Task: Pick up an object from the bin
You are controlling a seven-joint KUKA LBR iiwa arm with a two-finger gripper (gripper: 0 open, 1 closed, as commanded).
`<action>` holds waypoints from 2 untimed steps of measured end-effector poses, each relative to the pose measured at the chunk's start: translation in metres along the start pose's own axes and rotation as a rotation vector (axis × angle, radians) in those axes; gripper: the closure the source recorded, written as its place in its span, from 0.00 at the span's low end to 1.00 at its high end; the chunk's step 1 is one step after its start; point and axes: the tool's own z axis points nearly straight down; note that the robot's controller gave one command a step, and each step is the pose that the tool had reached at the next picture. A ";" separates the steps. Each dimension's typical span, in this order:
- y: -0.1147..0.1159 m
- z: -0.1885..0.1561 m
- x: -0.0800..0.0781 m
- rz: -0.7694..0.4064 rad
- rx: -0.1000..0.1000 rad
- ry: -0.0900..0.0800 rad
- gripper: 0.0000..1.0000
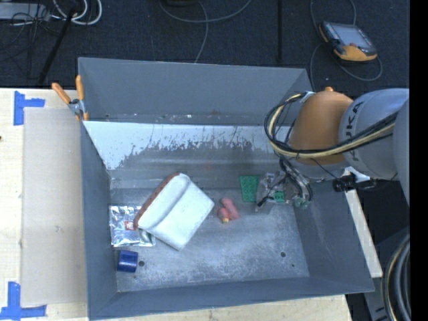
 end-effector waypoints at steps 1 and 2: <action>0.000 0.000 0.000 0.000 0.000 0.000 0.00; 0.000 0.000 0.000 -0.001 0.000 0.000 1.00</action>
Offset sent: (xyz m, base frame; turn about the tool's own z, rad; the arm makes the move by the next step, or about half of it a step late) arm 0.0000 0.0000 0.0000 0.0000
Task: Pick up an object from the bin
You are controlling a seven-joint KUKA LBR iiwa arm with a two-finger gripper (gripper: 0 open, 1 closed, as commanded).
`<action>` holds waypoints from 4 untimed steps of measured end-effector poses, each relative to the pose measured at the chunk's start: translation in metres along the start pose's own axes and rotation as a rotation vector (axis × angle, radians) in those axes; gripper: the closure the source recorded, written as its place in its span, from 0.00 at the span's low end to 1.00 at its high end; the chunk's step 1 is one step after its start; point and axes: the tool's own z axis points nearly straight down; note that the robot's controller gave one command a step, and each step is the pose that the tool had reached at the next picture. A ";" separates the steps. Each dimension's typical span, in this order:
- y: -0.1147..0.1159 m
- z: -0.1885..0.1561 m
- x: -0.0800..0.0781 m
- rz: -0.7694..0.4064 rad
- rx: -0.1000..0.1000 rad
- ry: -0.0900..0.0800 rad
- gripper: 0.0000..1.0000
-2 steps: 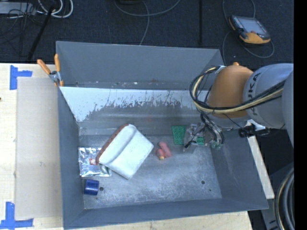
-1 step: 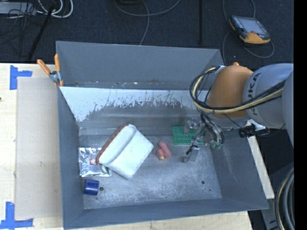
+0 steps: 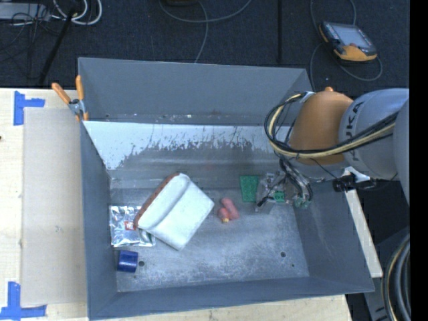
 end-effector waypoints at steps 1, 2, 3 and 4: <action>0.018 -0.034 0.025 -0.382 -0.002 0.000 1.00; 0.017 -0.033 0.025 -0.379 -0.002 0.001 0.00; 0.064 0.002 0.005 -0.313 -0.003 -0.001 0.00; 0.079 0.000 0.037 -0.277 -0.002 0.004 0.00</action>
Offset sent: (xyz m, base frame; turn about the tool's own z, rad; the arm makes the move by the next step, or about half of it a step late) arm -0.0223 0.0199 0.0331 -0.3797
